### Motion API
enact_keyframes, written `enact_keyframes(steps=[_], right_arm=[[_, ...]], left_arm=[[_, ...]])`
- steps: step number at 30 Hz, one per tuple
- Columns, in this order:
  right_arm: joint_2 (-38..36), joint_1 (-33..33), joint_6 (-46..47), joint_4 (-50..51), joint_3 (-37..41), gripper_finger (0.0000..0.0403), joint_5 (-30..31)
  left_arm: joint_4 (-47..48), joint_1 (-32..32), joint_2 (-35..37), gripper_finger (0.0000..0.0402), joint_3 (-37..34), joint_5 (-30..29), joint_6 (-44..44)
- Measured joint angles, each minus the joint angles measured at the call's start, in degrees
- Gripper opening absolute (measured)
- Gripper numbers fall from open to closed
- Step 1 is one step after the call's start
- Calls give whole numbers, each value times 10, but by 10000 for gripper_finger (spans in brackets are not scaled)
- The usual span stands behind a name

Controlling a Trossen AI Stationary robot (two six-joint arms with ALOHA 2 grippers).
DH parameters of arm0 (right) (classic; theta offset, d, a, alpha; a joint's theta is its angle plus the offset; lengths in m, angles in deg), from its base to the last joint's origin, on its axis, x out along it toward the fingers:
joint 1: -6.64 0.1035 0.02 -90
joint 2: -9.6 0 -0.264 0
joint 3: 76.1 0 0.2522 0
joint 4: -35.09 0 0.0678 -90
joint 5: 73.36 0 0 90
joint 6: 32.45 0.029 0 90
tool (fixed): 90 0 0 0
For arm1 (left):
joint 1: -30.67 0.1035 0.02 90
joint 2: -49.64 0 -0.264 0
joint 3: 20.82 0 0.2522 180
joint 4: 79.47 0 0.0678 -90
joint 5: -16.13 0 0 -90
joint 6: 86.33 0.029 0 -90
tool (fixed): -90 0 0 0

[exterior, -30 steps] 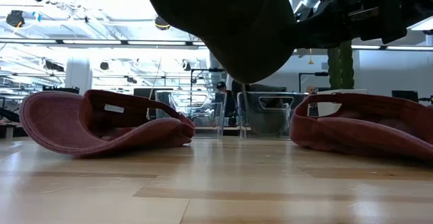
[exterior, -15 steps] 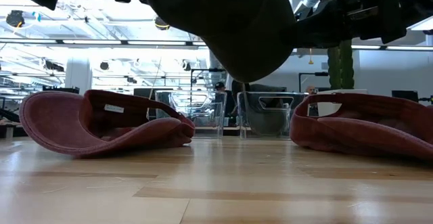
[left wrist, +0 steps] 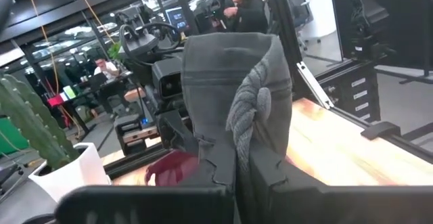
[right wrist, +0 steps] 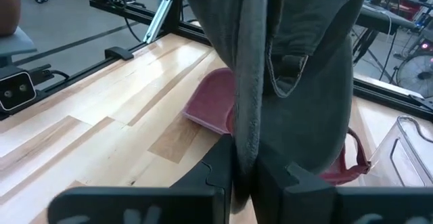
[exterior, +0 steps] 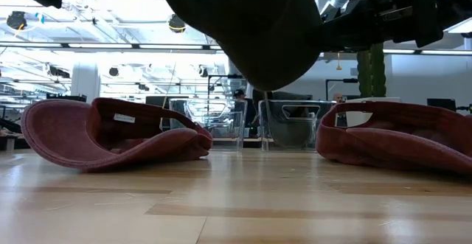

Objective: Pick & Place hat
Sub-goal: Put the black cap into the right transparent bin

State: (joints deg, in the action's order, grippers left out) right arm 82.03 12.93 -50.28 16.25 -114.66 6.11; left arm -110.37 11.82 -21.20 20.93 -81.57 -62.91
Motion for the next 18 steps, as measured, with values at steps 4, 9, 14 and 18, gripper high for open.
enact_keyframes(steps=[4,9,14,18], right_arm=[[0,0,13,0,0,43,0],[0,0,14,37,-12,66,0],[0,9,34,90,-33,97,2],[0,22,33,90,-34,123,9]], left_arm=[[0,0,0,9,0,3,-15],[0,0,0,10,0,5,-24],[1,0,0,10,0,5,-24],[1,0,0,10,0,5,-24]])
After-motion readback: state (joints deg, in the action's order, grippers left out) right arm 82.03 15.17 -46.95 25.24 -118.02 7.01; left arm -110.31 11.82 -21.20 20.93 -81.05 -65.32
